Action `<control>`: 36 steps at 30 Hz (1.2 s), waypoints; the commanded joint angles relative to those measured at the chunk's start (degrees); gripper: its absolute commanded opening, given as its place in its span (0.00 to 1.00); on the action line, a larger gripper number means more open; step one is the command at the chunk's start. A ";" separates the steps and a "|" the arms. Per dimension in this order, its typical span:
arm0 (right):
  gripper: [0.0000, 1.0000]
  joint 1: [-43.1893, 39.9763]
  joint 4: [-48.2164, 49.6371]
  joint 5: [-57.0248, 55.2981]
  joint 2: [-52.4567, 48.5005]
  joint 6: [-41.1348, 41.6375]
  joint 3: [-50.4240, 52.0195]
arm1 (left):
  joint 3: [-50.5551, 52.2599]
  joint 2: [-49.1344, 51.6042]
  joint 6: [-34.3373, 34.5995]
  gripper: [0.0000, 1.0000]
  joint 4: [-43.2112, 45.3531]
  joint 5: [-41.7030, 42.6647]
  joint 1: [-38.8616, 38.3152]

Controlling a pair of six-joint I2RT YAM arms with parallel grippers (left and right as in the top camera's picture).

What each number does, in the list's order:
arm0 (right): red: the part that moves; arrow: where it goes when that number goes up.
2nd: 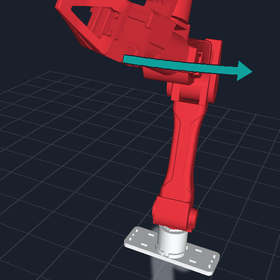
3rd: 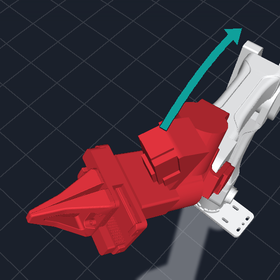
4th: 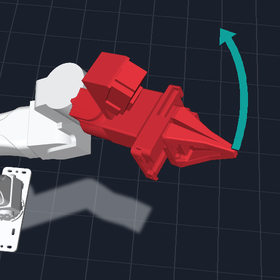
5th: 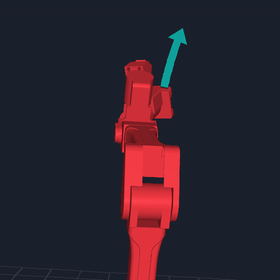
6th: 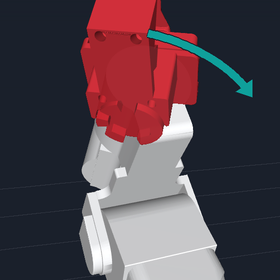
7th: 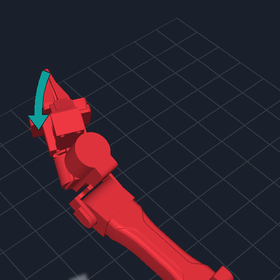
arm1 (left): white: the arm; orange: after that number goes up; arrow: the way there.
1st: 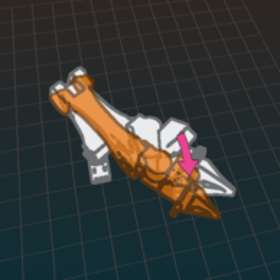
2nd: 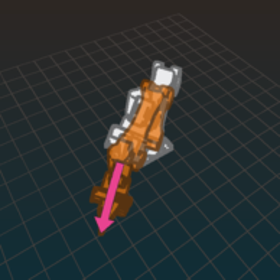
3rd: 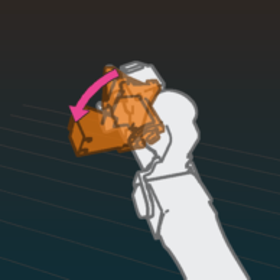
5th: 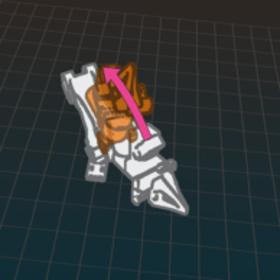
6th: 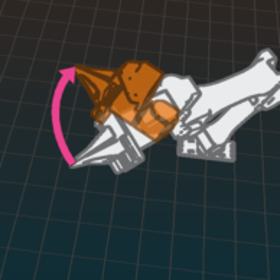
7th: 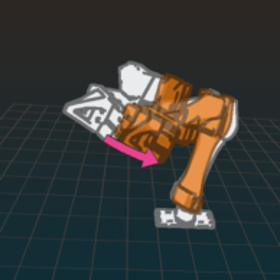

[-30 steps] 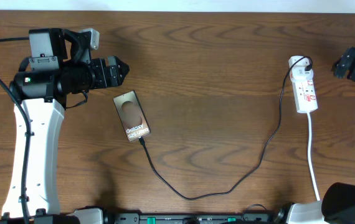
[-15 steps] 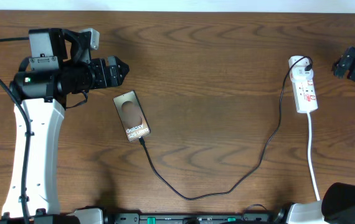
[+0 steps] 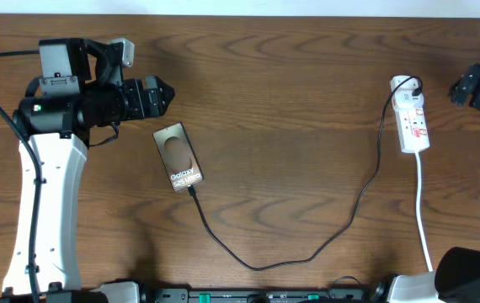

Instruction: Plug charger to phone and switch on socket

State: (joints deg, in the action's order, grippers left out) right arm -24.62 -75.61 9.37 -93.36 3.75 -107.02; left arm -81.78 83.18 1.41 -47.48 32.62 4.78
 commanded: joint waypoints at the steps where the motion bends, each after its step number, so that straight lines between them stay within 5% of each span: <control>1: 0.99 0.83 -0.07 0.39 0.00 0.70 0.00 | -0.85 -0.09 -0.96 0.90 -0.04 -0.35 0.02; 28: 0.99 0.83 -0.07 0.42 0.00 0.70 0.00 | 0.39 -1.95 -1.44 0.90 -0.44 -3.65 -0.39; 36: 0.99 0.83 -0.07 0.39 0.00 0.70 0.00 | 4.74 -9.97 -14.95 0.90 0.81 -3.98 -3.30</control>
State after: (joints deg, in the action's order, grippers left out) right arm -24.62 -75.61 9.37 -93.36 3.90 -107.02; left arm -78.32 76.62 -6.00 -47.20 29.39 2.70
